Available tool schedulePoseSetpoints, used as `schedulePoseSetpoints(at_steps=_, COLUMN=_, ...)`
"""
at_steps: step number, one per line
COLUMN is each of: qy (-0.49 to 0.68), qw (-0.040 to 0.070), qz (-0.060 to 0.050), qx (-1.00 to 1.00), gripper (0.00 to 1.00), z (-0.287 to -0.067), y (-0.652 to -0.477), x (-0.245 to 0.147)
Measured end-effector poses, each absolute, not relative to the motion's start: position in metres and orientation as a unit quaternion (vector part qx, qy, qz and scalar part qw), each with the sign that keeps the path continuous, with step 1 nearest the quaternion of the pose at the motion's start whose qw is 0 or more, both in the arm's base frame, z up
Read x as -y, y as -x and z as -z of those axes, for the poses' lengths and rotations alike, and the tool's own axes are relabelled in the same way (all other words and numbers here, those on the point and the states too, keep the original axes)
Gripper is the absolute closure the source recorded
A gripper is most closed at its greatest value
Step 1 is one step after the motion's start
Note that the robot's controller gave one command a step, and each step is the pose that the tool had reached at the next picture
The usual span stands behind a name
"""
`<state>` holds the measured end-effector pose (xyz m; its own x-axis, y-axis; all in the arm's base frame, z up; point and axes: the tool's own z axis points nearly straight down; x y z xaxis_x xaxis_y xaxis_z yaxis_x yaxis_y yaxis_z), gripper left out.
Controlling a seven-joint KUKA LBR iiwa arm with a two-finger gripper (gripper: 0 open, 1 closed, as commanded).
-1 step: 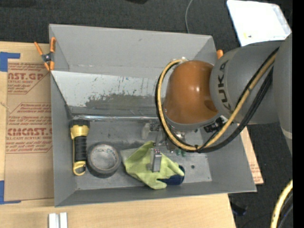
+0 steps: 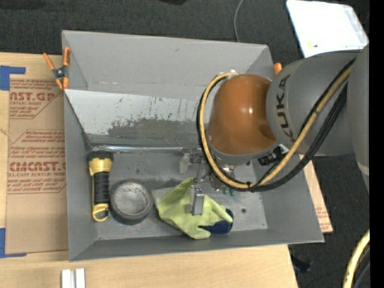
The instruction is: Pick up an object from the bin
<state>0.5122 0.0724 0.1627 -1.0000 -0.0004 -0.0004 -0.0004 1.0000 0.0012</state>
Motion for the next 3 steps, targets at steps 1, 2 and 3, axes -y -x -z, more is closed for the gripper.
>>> schedulePoseSetpoints(at_steps=1, qy=0.043, qw=0.001, qz=-0.002, qx=-0.999, gripper=0.00, z=-0.097, y=-0.494, x=-0.048)
schedulePoseSetpoints(at_steps=2, qy=0.074, qw=0.006, qz=-0.002, qx=-0.997, gripper=1.00, z=-0.070, y=-0.487, x=-0.060)
schedulePoseSetpoints(at_steps=3, qy=0.074, qw=0.006, qz=-0.002, qx=-0.997, gripper=1.00, z=-0.070, y=-0.487, x=-0.060)
